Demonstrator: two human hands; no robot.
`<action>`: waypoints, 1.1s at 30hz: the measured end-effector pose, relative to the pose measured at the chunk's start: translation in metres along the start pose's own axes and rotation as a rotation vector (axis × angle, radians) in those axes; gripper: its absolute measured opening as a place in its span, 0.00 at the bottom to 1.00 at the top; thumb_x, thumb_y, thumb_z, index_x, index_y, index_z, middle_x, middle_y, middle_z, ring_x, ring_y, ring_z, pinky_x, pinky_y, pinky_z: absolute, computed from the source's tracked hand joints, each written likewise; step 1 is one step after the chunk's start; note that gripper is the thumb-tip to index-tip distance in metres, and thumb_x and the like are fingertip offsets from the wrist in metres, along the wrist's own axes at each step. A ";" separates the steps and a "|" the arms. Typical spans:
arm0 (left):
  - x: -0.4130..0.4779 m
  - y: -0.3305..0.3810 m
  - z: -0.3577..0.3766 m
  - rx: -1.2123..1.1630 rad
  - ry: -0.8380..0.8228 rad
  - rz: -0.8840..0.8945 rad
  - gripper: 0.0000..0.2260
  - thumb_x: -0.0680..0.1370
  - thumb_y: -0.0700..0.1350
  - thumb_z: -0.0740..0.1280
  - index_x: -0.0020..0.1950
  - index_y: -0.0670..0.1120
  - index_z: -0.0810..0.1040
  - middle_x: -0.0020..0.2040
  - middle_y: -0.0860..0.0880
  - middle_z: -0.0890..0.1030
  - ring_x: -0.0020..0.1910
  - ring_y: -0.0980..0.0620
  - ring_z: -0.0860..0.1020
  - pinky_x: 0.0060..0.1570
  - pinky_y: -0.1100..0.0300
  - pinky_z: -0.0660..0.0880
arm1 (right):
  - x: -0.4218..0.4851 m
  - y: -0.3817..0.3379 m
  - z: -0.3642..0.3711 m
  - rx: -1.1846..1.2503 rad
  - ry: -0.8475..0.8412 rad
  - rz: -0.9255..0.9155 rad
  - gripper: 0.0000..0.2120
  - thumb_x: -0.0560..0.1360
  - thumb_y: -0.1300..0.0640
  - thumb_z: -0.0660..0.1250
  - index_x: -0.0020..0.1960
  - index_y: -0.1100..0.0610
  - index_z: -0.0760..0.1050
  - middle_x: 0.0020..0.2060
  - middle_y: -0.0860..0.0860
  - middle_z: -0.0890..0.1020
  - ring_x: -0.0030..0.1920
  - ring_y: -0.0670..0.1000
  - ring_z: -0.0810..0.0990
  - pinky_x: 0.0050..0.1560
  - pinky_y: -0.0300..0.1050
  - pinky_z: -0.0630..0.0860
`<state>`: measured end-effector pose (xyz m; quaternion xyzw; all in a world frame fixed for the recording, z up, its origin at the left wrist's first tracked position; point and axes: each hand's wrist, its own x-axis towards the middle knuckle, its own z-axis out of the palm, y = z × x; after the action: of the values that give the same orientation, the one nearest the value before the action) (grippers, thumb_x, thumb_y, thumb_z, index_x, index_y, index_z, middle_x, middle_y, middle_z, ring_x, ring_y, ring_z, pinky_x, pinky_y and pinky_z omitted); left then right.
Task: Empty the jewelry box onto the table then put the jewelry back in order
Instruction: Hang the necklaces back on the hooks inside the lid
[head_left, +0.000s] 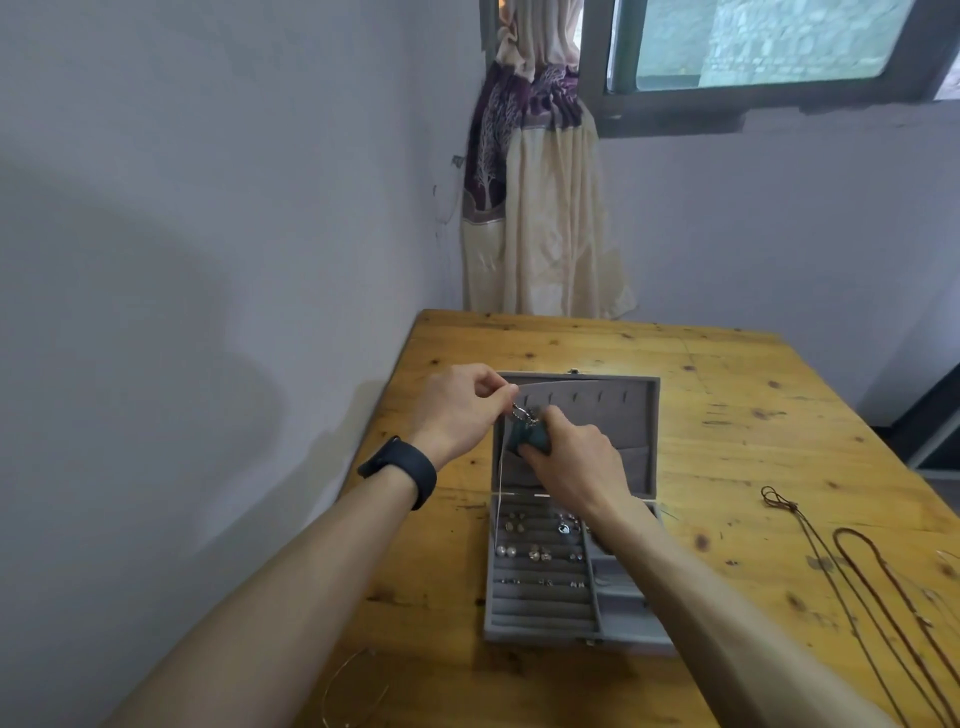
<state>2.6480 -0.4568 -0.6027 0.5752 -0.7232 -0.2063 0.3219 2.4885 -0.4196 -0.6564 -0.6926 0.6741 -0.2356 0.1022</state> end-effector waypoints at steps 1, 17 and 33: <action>0.001 -0.001 0.001 0.019 0.000 0.001 0.09 0.78 0.57 0.68 0.44 0.54 0.83 0.43 0.59 0.84 0.47 0.60 0.80 0.49 0.59 0.77 | 0.001 0.001 -0.002 -0.010 -0.009 -0.005 0.16 0.78 0.42 0.66 0.58 0.50 0.69 0.48 0.58 0.83 0.49 0.64 0.81 0.41 0.51 0.72; 0.005 0.000 0.016 0.138 -0.029 0.021 0.09 0.76 0.59 0.71 0.45 0.54 0.85 0.45 0.58 0.84 0.48 0.59 0.80 0.47 0.57 0.80 | -0.004 0.023 0.010 -0.020 0.052 -0.063 0.11 0.79 0.44 0.61 0.55 0.48 0.76 0.47 0.50 0.85 0.47 0.60 0.82 0.42 0.51 0.77; 0.009 0.000 0.015 0.161 -0.108 0.055 0.10 0.78 0.58 0.68 0.51 0.55 0.85 0.46 0.58 0.83 0.43 0.59 0.80 0.45 0.55 0.81 | 0.006 0.008 0.011 0.648 0.154 0.088 0.11 0.78 0.45 0.68 0.51 0.50 0.84 0.39 0.41 0.83 0.41 0.37 0.81 0.39 0.31 0.76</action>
<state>2.6364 -0.4663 -0.6118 0.5671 -0.7692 -0.1695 0.2407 2.4864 -0.4278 -0.6680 -0.5744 0.5992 -0.4847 0.2758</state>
